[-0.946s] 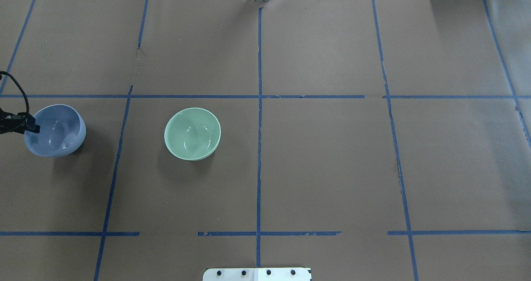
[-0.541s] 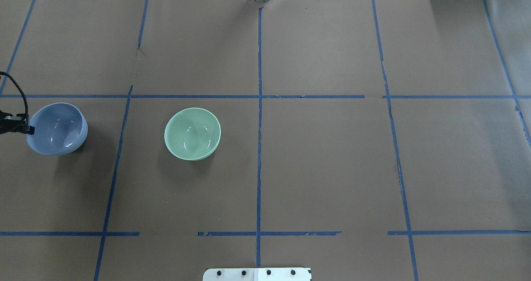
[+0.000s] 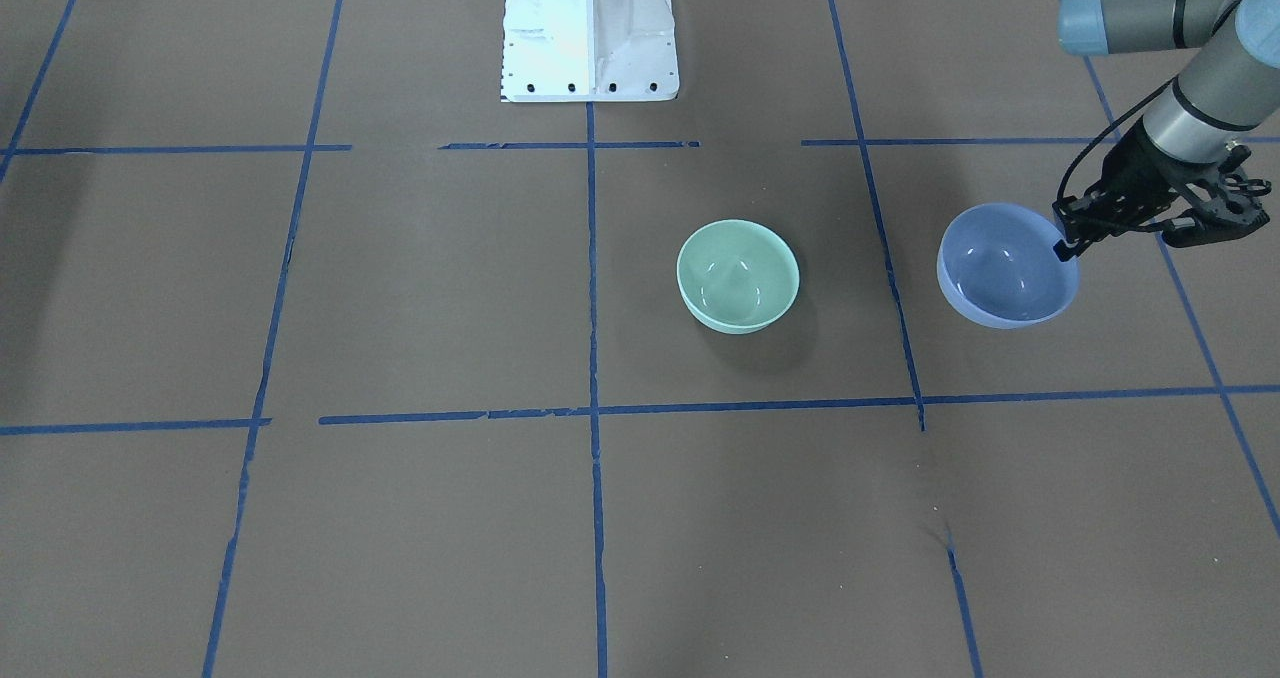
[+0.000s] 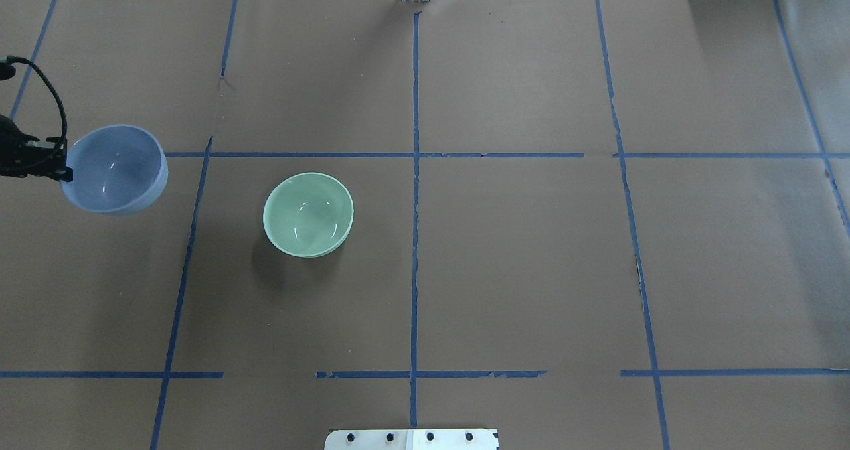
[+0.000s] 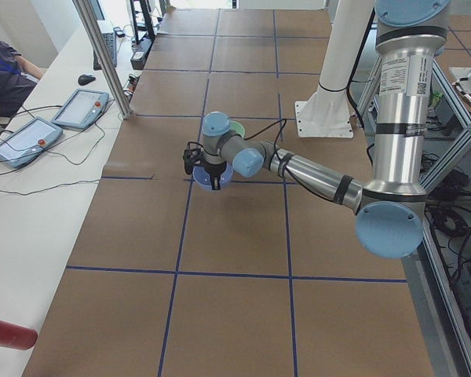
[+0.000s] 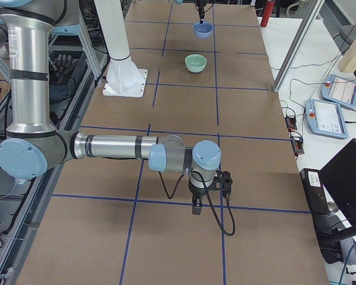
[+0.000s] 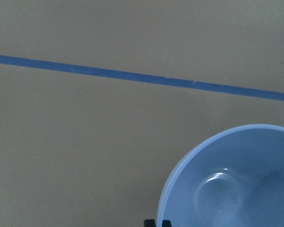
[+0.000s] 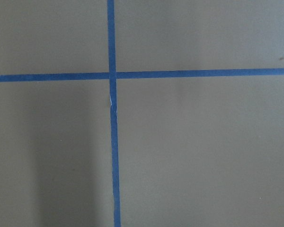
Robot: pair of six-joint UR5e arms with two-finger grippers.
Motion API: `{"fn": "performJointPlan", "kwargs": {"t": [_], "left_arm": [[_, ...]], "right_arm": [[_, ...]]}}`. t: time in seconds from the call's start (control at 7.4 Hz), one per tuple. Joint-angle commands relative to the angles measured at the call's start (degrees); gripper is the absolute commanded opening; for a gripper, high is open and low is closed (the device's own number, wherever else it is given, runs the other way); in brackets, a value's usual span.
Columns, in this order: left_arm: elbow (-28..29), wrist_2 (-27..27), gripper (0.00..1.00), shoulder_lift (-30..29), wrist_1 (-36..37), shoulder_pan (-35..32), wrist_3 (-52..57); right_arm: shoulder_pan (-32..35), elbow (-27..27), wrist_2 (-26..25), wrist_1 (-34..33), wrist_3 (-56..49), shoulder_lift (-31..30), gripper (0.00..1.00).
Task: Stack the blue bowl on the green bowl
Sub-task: 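Lift the blue bowl with the left gripper and carry it over the green bowl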
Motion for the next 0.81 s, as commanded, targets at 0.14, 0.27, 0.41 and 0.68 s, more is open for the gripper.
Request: {"fn": "performJointPlan", "kwargs": {"t": [0.14, 0.27, 0.41, 0.68], "left_arm": [[-3.20, 0.56, 0.00, -11.46, 5.58, 8.25, -21.72], [-3.20, 1.79, 0.00, -13.23, 5.66, 12.13, -27.28], [-2.94, 5.02, 0.00, -14.38, 5.84, 15.82, -30.55], [-2.06, 7.24, 0.00, -15.61, 6.72, 20.06, -34.79]], "right_arm": [[-0.04, 0.00, 0.00, 0.00, 0.07, -0.01, 1.00], [0.05, 0.00, 0.00, 0.00, -0.01, 0.07, 1.00], [-0.03, 0.00, 0.00, 0.00, -0.01, -0.01, 1.00], [-0.04, 0.00, 0.00, 0.00, 0.08, -0.01, 1.00]]}}
